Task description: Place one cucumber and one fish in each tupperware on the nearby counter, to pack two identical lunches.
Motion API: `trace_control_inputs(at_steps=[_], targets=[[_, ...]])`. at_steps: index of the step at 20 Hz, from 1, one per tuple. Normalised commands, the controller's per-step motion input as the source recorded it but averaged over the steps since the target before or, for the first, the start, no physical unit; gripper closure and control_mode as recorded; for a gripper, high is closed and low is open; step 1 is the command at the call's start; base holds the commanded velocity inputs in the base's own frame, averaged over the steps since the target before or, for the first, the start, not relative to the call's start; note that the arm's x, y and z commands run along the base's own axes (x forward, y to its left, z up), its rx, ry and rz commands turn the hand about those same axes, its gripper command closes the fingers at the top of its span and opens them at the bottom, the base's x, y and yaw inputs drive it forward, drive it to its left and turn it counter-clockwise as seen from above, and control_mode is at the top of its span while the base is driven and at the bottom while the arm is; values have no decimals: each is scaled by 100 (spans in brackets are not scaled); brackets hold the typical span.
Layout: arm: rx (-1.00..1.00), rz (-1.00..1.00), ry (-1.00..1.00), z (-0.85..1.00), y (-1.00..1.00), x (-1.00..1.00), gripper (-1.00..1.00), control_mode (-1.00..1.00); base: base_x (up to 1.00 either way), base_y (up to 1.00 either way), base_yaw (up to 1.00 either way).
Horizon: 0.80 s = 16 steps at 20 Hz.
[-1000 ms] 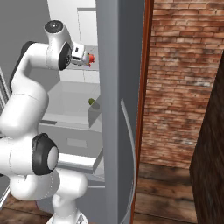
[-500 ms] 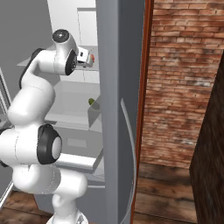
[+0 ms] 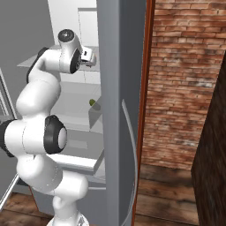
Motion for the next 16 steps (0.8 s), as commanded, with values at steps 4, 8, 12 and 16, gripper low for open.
trace_control_inputs(at_steps=[4,8,12,16], targets=[[0,0,0,0,0,33,-100,-100,0,0,0],[0,0,0,0,0,36,-100,-100,0,0,0],[0,0,0,0,0,35,-100,-100,0,0,0],[0,0,0,-4,0,35,-100,-100,0,0,0]])
